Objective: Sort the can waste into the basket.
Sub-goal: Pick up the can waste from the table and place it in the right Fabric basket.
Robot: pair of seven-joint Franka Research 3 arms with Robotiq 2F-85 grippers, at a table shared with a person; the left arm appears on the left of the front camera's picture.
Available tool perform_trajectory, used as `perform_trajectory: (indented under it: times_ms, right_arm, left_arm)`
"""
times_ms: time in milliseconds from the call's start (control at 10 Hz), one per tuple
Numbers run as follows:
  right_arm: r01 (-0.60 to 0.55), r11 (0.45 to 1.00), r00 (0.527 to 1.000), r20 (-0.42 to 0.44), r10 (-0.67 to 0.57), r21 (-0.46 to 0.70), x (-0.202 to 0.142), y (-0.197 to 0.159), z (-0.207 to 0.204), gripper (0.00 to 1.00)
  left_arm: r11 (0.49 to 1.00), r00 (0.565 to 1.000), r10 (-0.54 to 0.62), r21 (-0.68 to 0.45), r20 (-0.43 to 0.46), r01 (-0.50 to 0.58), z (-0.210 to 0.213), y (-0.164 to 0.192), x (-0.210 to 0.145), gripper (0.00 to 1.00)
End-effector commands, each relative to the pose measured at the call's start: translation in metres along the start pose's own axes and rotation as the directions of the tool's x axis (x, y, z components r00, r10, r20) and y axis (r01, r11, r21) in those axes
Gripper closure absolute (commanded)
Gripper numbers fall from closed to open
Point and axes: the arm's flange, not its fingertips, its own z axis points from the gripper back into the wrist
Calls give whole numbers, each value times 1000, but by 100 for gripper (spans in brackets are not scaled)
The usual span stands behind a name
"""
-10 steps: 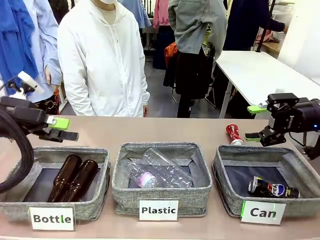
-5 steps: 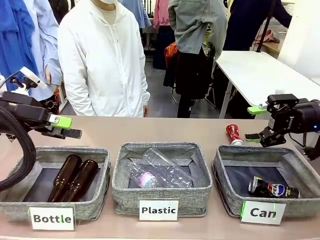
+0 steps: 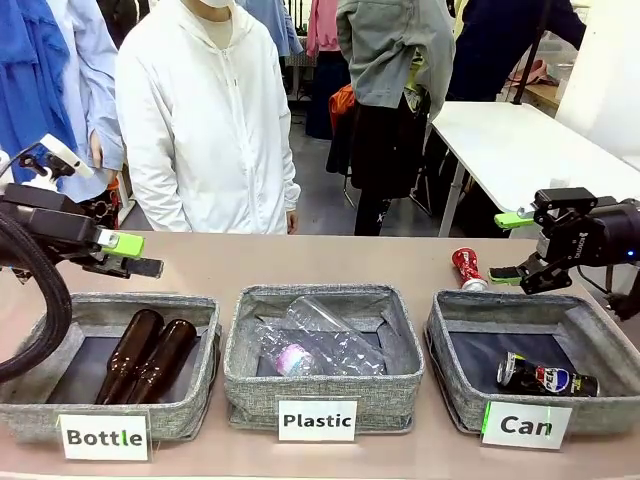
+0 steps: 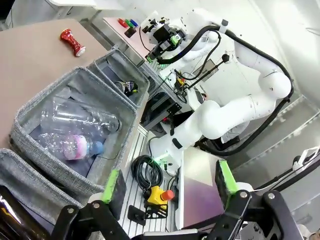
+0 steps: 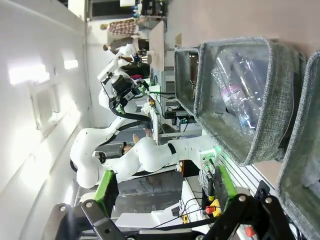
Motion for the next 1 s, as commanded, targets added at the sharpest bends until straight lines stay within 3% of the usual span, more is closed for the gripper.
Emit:
perform_trajectory:
  times_ms: [0, 100, 200, 300, 400, 500, 600, 700, 800, 900]
  right_arm:
    - [-8, 1000, 1000, 9, 8, -12, 1, 4, -1, 0]
    - [0, 1000, 1000, 0, 0, 0, 0, 0, 0, 0]
    - [-1, 941, 997, 76, 28, -338, 11, 14, 1, 0]
    - [102, 772, 980, 198, 31, -627, 27, 18, 12, 0]
    - [108, 672, 986, 168, 25, -733, 37, 18, 17, 0]
    - [166, 559, 977, 213, 19, -812, 41, 16, 24, 0]
    - [175, 524, 970, 238, 55, -833, 45, 15, 28, 0]
    - [181, 520, 957, 271, 103, -835, 43, 17, 31, 0]
    - [112, 571, 944, 267, 196, -813, 40, 19, 31, 0]
    - [-144, 814, 949, 155, 275, -563, 13, 30, 25, 0]
  left_arm:
    - [1000, 1000, 5, 2, 12, -5, -1, -1, 0, 6]
    - [1000, 1000, 5, 2, 12, -5, -1, -1, 0, 6]
    - [1000, 1000, 5, 2, 12, -5, -1, -1, 0, 6]
    - [1000, 1000, 5, 2, 12, -5, -1, -1, 0, 6]
    - [1000, 1000, 5, 2, 12, -5, -1, -1, 0, 6]
    - [1000, 1000, 5, 2, 12, -5, -1, -1, 0, 6]
    - [1000, 1000, 5, 2, 12, -5, -1, -1, 0, 6]
    - [1000, 1000, 5, 2, 12, -5, -1, -1, 0, 6]
    - [1000, 1000, 5, 2, 12, -5, -1, -1, 0, 6]
    - [1000, 1000, 5, 2, 12, -5, -1, -1, 0, 6]
